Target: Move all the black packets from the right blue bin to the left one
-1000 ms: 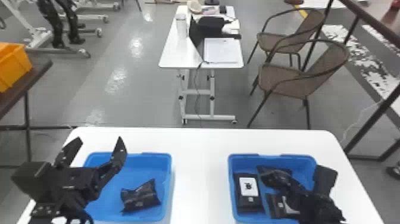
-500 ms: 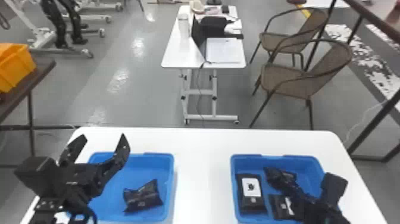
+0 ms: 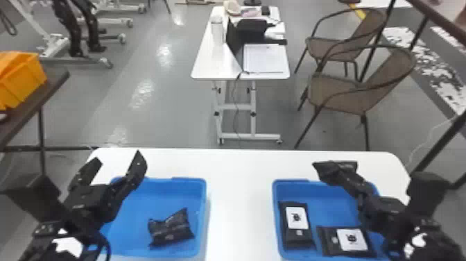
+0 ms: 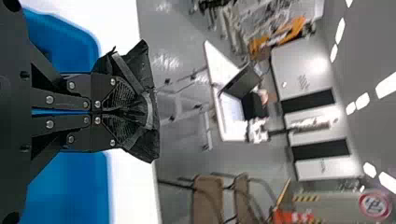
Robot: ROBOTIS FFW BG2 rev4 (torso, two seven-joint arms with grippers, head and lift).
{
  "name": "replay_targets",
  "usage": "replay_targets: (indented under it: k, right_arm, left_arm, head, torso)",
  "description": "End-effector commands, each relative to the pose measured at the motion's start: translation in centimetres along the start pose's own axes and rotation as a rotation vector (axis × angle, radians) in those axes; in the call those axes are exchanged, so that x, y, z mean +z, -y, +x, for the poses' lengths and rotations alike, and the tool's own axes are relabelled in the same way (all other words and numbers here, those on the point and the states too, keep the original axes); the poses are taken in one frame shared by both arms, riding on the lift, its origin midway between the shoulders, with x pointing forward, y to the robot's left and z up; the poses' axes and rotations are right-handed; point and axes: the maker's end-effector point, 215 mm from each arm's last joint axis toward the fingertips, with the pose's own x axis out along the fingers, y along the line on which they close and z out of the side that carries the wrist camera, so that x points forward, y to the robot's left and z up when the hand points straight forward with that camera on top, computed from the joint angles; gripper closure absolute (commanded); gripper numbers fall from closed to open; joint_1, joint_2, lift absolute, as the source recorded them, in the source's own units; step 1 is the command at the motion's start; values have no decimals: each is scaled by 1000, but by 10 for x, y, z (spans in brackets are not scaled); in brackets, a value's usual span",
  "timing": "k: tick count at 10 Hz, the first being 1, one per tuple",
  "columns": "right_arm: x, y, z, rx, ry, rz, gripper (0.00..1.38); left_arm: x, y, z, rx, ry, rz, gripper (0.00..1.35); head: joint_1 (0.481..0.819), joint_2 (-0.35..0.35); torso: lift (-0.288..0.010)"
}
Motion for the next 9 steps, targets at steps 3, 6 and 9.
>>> replay_targets:
  k: [3, 6, 9]
  right_arm:
    - [107, -108, 52, 366, 104, -193, 1279]
    - [100, -210, 72, 631, 59, -185, 1279]
    - [64, -281, 70, 815, -36, -172, 1279]
  left_arm:
    - [-19, 25, 15, -67, -102, -198, 78]
    - [-14, 53, 28, -169, -140, -444, 78]
    - [-7, 86, 38, -285, -144, -618, 78]
  head:
    - [695, 118]
    - [695, 178]
    - [695, 236]
  torso:
    - [0]
    - [0]
    - [0]
